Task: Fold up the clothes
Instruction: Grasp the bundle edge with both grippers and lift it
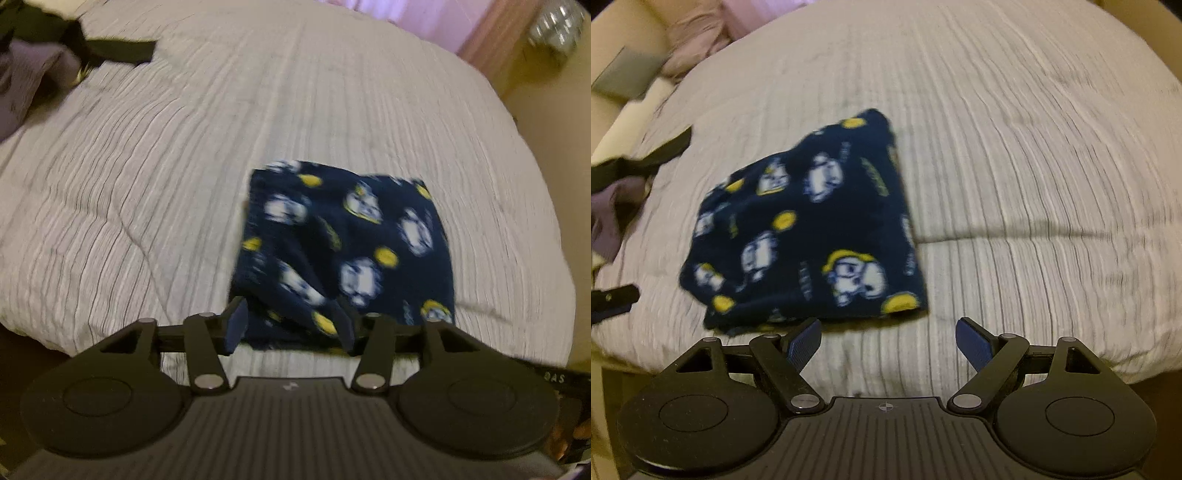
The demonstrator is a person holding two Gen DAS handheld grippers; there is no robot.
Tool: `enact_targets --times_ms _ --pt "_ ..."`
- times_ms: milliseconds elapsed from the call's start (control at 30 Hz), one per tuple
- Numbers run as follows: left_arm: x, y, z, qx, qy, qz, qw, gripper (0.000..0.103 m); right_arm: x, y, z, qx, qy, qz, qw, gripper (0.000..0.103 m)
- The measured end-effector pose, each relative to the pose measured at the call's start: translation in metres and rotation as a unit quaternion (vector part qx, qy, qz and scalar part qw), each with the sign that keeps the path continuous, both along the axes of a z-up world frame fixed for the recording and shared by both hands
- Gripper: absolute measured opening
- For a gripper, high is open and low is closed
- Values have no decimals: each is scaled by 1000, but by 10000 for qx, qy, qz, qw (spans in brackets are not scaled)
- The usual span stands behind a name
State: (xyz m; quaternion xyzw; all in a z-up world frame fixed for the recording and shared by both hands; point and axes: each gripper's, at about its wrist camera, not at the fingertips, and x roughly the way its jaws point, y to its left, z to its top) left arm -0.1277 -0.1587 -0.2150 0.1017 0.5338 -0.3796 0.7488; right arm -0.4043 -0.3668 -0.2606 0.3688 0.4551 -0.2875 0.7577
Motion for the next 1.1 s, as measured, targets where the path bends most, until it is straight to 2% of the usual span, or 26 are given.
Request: enact_targets --times_ms 133,300,400,500,600,667,733,800,933,1000,1100 --pt "39 2 -33 -412 473 379 9973 61 -2 -20 -22 75 -288 -312 9991 83" --pt "80 -16 -85 -853 1265 532 9869 64 10 -56 -48 369 -750 -685 9941 83" --pt "96 -29 -113 -967 1535 512 9821 64 20 -78 -65 505 -985 -852 9902 83" --pt "107 -38 -138 -917 1729 511 9793 65 31 -93 -79 503 -1064 -826 9896 83" --pt "112 -40 -154 -959 1934 472 9753 73 40 -102 -92 569 -1166 -749 9887 83" --pt "115 -37 -163 -1054 2152 554 9693 78 45 -106 -100 721 -1279 -710 9866 83" --pt "117 -35 -174 -1169 2418 651 9611 78 49 -111 -109 938 -1402 -685 9833 83" --pt "120 -33 -185 -1342 2787 763 9479 78 53 -115 -118 1144 -1502 -656 9798 83" --pt "124 -40 -198 -1568 3091 716 9353 77 60 -124 -135 1553 -1699 -597 9713 83" --pt "125 -45 -205 -1669 3239 689 9287 72 64 -129 -143 1756 -1797 -567 9663 83" --pt "126 -52 -206 -1725 3286 581 9268 58 65 -136 -156 2050 -1987 -642 9562 83"
